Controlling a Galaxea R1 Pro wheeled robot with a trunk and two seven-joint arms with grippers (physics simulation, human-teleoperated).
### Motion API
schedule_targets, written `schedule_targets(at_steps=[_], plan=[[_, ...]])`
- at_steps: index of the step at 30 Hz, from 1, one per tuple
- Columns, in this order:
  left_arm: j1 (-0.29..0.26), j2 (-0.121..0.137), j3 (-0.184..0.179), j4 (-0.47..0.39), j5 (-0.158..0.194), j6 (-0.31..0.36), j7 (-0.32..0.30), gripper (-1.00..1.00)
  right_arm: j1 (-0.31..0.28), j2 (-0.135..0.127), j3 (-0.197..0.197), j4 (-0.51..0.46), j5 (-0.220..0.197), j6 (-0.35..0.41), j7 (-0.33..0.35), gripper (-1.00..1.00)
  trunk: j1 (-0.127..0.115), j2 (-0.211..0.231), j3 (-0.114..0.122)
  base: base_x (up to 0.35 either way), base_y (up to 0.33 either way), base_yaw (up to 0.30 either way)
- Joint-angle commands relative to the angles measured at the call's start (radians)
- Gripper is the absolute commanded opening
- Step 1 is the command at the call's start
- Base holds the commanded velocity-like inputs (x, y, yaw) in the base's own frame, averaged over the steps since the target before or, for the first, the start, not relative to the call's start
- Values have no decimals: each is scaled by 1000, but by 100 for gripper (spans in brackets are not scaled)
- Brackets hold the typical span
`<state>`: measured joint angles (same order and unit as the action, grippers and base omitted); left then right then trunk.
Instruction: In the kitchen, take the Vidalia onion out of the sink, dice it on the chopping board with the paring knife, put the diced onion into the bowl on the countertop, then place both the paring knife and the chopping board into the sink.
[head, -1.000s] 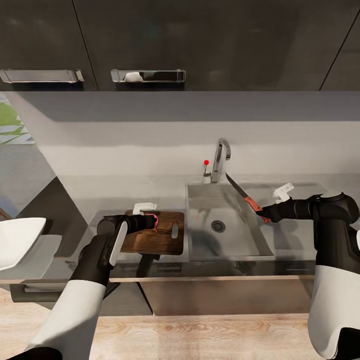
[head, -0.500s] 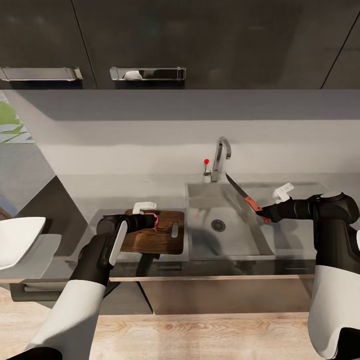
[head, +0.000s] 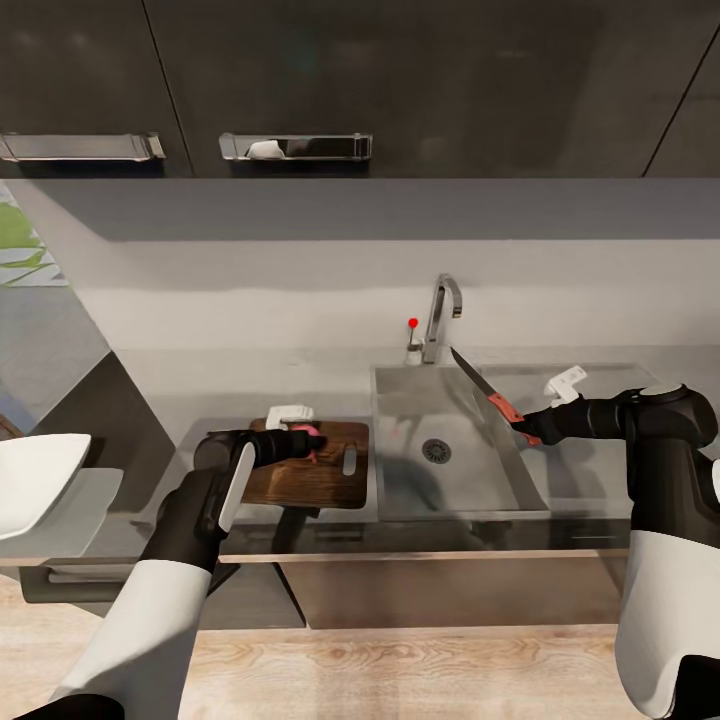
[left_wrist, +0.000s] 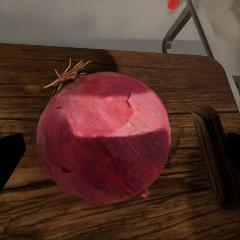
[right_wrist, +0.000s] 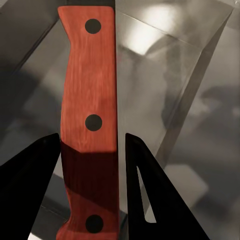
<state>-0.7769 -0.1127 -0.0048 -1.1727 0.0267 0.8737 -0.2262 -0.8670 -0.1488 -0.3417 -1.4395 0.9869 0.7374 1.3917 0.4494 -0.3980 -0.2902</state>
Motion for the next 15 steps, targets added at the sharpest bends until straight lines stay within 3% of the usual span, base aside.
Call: schedule_targets(at_steps=[1,15], plan=[[-1,0,1,-1,2,5,-1,100,-1,0,0,-1,7,9,9,-100,1,-2,-2,0,0,0],[-1,1,1,-12,2,6,-1,100,-1,0,1,-1,7,8,9,-100,1,-2,-2,0,0,0]])
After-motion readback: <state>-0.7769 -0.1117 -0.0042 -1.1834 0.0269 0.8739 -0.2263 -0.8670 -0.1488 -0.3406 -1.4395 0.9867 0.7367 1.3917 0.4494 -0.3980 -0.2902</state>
